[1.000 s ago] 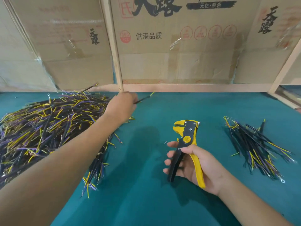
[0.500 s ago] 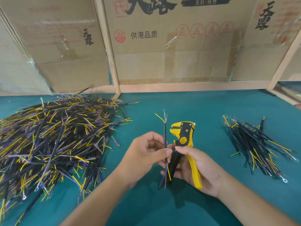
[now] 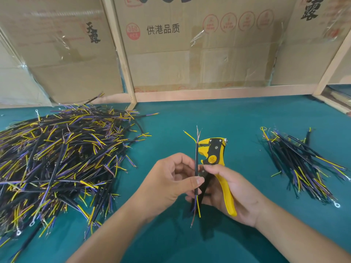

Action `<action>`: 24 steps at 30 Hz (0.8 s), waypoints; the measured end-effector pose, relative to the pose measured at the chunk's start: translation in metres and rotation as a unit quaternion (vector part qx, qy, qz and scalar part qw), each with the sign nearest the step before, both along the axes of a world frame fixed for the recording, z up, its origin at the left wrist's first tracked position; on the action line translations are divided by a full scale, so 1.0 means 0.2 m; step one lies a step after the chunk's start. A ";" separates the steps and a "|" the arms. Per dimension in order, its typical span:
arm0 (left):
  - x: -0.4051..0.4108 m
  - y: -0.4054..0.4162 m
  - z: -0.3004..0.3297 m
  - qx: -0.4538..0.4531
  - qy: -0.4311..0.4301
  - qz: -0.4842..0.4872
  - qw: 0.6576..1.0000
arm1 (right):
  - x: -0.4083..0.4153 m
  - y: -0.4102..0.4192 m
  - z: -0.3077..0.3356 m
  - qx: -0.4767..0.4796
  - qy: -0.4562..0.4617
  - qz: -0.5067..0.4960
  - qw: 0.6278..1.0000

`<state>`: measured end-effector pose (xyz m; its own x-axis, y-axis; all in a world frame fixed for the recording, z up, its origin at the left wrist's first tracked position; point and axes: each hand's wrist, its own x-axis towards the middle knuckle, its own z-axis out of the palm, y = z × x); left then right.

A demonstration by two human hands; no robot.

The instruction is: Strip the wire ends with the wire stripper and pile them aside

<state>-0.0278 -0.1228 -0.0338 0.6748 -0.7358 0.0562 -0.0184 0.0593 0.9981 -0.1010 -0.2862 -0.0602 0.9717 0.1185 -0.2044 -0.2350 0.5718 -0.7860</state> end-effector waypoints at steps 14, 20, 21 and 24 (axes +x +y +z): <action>0.01 0.01 0.01 0.011 0.001 0.010 1.000 | 0.00 0.01 0.02 -0.007 0.001 0.003 1.000; 0.01 0.01 0.02 0.014 0.007 0.036 0.999 | 0.00 0.02 0.03 -0.010 0.005 0.002 1.000; 0.01 0.01 0.02 0.014 0.006 0.037 0.999 | 0.00 0.02 0.03 -0.012 0.010 0.001 1.000; 0.01 0.01 0.03 0.009 0.015 0.041 0.999 | 0.00 0.02 0.04 -0.014 0.020 0.002 1.000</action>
<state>-0.0248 -0.1201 -0.0285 0.7341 -0.6787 0.0228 0.0067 0.0407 0.9991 -0.1017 -0.2829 -0.0524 0.9621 0.1162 -0.2466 -0.2691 0.5488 -0.7914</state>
